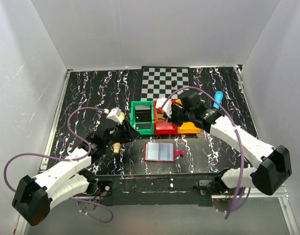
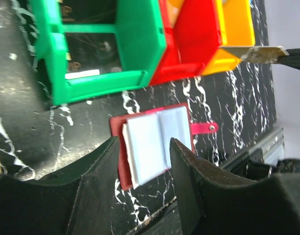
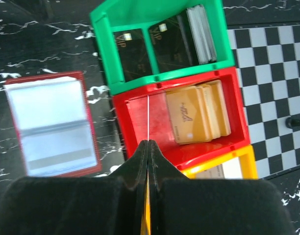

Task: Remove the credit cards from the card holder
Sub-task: Place the credit card in the storage box.

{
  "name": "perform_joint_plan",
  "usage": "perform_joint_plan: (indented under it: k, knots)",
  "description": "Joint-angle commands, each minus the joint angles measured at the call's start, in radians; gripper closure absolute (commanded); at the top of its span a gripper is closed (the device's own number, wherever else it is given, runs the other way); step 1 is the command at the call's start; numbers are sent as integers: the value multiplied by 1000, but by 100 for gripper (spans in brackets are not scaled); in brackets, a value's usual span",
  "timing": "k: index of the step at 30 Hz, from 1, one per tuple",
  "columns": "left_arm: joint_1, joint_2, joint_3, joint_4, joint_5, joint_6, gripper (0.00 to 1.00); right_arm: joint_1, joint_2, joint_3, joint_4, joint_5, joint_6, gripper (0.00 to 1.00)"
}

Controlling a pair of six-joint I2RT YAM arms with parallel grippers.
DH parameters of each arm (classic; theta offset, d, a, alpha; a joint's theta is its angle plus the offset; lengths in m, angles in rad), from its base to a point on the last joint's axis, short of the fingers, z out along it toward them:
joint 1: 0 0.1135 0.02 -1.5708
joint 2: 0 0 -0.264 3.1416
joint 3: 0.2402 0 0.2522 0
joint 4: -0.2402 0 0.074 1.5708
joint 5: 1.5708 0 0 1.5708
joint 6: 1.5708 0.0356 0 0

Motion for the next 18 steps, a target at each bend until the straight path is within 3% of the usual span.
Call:
perform_joint_plan:
  k: [1, 18]
  knots:
    - [56, 38, 37, -14, -37, -4, 54, -90, 37, 60, 97, -117, -62, 99]
    - [113, 277, 114, 40, 39, 42, 58, -138, 211, 88, 112, -110, -201, 99]
